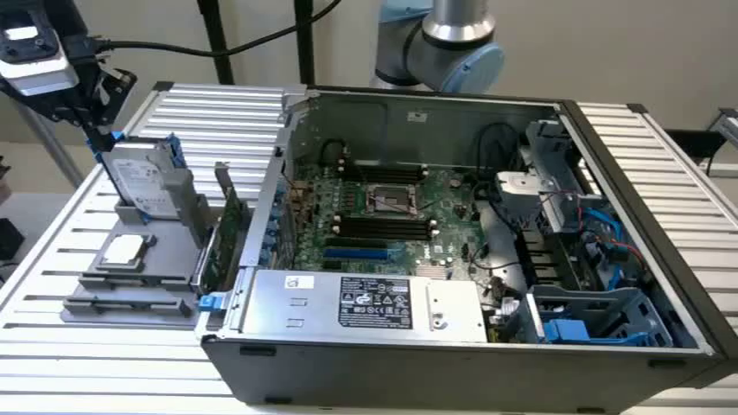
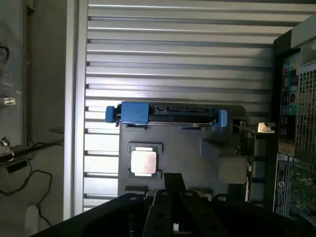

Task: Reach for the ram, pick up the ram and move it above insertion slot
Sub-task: 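Reach for the ram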

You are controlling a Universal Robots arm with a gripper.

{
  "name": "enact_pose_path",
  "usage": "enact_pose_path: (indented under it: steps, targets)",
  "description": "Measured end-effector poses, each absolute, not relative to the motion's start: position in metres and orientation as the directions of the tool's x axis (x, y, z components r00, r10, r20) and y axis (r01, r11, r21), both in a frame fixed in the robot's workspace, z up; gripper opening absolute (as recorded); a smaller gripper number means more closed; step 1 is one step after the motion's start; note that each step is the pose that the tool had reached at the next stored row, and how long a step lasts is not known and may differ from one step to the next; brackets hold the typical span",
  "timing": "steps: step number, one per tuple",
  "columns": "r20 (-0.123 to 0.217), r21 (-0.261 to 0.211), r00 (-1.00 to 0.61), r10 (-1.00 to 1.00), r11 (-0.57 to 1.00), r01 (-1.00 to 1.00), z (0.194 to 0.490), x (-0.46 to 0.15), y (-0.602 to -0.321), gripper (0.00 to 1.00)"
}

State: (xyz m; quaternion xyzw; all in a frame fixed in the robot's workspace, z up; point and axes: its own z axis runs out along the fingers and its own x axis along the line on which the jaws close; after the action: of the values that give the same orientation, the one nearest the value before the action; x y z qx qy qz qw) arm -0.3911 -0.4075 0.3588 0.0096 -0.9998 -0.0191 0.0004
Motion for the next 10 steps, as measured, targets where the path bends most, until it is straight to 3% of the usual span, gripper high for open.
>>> enact_pose_path:
  steps: [10]
  targets:
    - [0.001,0.038,-1.000,-0.019,0.999,-0.019,0.3588,-0.3911,-0.4075,0.11]
